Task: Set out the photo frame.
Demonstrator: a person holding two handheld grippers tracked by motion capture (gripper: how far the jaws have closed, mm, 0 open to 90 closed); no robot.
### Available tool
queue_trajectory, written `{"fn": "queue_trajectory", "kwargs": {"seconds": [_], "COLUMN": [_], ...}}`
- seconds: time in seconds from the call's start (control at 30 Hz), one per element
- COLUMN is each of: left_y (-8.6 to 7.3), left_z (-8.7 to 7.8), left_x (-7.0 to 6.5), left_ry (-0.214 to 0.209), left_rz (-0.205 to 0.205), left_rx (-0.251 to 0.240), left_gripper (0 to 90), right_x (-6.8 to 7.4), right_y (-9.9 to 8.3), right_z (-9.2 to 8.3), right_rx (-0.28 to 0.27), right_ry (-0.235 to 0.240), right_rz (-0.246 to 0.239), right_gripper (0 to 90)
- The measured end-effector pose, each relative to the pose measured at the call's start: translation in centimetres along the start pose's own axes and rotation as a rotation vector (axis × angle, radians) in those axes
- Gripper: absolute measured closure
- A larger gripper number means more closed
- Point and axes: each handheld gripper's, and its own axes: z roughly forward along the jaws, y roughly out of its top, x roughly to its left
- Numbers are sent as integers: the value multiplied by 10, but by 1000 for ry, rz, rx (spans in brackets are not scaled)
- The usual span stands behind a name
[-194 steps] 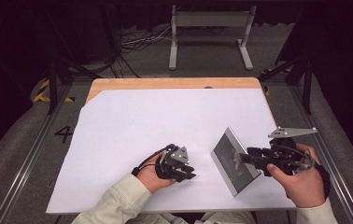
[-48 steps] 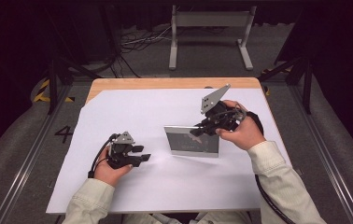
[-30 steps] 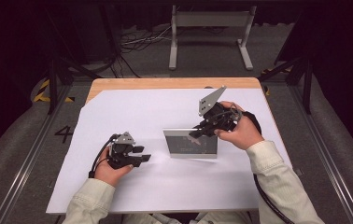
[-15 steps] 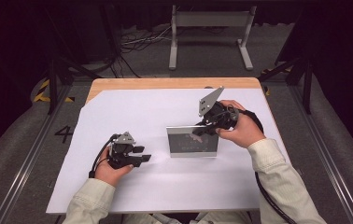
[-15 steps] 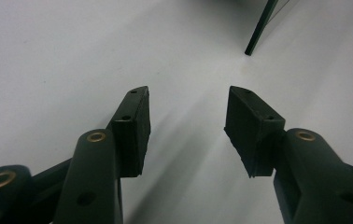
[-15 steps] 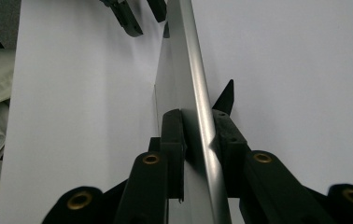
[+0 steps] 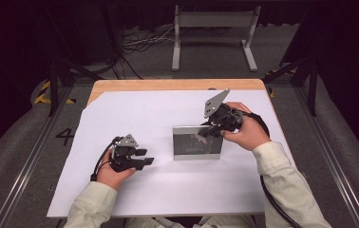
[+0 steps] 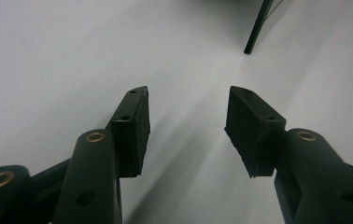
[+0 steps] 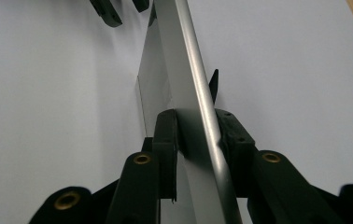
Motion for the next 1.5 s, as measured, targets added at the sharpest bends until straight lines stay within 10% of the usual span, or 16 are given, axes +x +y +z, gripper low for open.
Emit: {"fn": "queue_trajectory", "kwargs": {"seconds": [0.4, 0.9, 1.5], "left_y": [0, -2, -2], "left_z": [0, -1, -2], "left_x": [0, 0, 2], "left_ry": [-2, 3, 8], "left_rz": [-4, -6, -8], "left_rx": [0, -2, -3], "left_gripper": [503, 502, 496], "right_x": [-2, -5, 4], "right_y": [-2, -7, -29], "right_z": [0, -2, -30], "right_rx": [-2, -60, -185], "right_ry": [-22, -36, -112], "right_rz": [34, 86, 149], "right_gripper": [704, 388, 294]}}
